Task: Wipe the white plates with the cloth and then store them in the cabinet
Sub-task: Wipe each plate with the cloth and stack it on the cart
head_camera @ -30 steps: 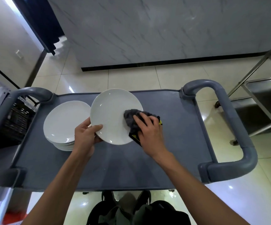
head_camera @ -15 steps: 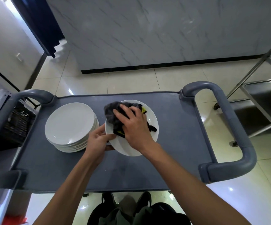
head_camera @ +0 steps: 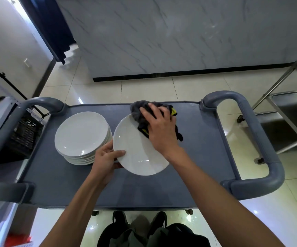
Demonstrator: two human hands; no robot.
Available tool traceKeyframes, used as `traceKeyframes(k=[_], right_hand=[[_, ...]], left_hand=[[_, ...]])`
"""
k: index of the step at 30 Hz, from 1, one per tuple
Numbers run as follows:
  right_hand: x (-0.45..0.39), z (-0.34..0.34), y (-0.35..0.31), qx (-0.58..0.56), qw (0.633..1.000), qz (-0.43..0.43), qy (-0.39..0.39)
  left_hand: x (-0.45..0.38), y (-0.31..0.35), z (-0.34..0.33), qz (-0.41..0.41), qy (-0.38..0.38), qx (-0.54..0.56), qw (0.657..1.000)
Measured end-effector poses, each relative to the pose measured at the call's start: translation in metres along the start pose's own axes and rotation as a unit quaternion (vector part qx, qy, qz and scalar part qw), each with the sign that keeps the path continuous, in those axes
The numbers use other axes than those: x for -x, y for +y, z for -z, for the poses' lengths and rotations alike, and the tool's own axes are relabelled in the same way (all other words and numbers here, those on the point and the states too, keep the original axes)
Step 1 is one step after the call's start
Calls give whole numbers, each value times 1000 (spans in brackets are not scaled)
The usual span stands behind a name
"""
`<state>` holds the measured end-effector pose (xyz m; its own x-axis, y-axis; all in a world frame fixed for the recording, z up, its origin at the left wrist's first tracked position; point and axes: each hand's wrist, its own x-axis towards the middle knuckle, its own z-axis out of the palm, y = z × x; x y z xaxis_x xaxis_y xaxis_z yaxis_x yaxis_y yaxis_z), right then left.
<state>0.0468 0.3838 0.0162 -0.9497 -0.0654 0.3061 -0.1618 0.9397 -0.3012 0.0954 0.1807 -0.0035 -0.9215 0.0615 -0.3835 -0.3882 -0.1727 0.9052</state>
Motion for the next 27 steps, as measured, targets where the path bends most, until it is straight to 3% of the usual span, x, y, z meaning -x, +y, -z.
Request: traceKeyframes(k=[6, 16, 27], right_hand=[[11, 3, 26, -51, 994, -93, -38], [44, -7, 18, -211, 960, -181, -17], [19, 18, 44, -77, 990, -116, -6]], left_hand=[[-4, 5, 2, -18, 51, 30, 998], [-15, 10, 0, -31, 71, 44, 996], [-17, 7, -17, -13, -29, -45, 998]])
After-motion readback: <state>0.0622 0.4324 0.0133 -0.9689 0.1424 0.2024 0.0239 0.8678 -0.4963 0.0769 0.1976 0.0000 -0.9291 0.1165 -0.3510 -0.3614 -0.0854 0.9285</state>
